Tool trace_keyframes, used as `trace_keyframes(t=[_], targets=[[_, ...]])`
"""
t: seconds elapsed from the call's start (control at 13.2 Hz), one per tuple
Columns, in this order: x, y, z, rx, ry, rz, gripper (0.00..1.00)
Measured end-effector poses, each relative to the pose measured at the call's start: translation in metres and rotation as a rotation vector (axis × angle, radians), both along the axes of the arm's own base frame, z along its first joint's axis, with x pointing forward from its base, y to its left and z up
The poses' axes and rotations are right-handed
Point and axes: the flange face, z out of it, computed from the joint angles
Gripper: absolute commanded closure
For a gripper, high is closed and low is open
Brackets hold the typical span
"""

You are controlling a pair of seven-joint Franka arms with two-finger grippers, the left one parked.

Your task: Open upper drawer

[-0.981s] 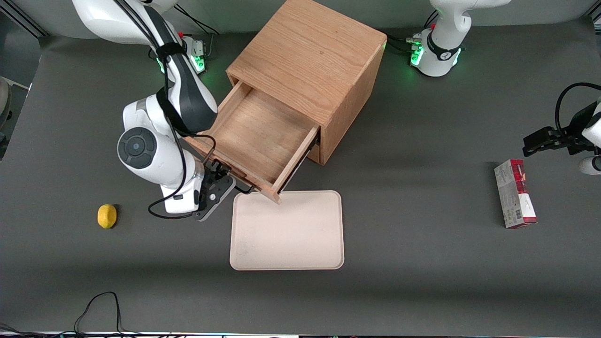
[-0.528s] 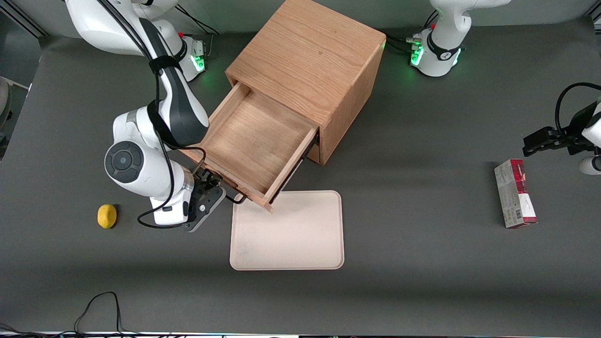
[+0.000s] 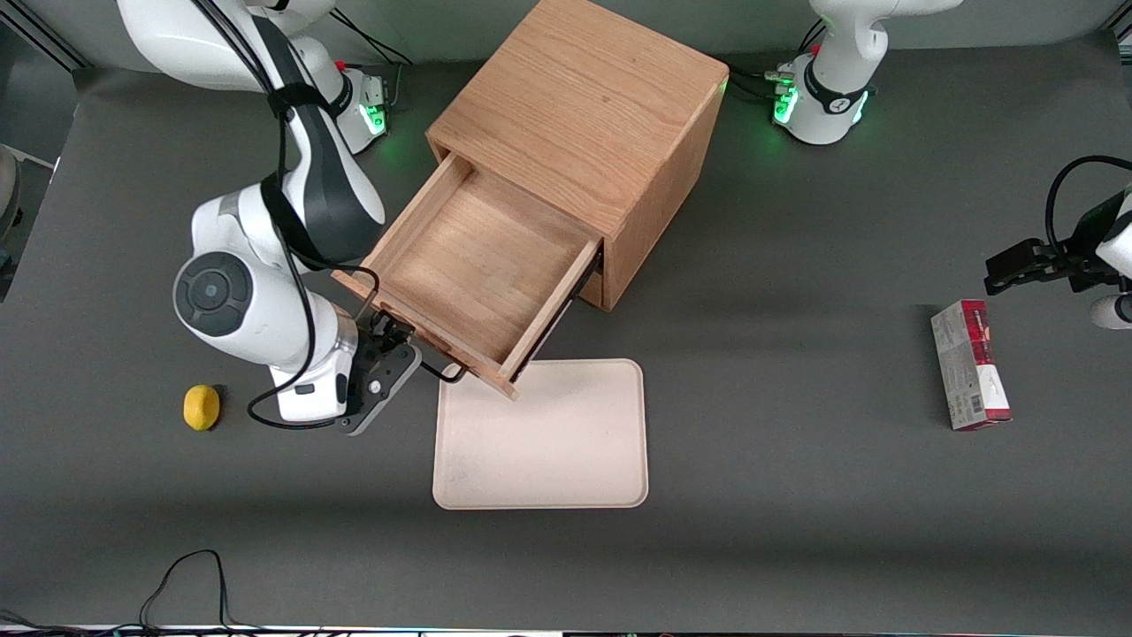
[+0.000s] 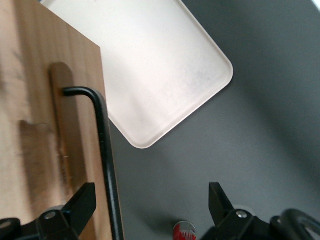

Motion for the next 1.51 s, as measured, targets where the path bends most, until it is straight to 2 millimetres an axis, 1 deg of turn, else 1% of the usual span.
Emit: trace_keyframes(t=[0.15,0.3,0.38,0.53,0.68,0.83,0.91,1.06,1.28,1.51], targets=[[0.001,-0.001,0.020,0.001,-0.001,0.001,0.00],[0.003,-0.009,0.040,0.000,-0.001,-0.035,0.00],[0.004,-0.016,0.052,0.000,-0.009,-0.082,0.00],[0.004,-0.040,0.086,-0.001,-0.046,-0.208,0.00],[0.000,-0.074,0.119,-0.007,-0.066,-0.339,0.00],[-0.005,-0.109,0.144,-0.021,-0.081,-0.458,0.00],[-0.007,-0.125,0.152,-0.026,-0.083,-0.504,0.00],[-0.009,-0.150,0.160,-0.039,-0.082,-0.564,0.00],[-0.011,-0.178,0.164,-0.040,-0.079,-0.668,0.00],[-0.019,-0.217,0.165,-0.043,-0.063,-0.728,0.00]])
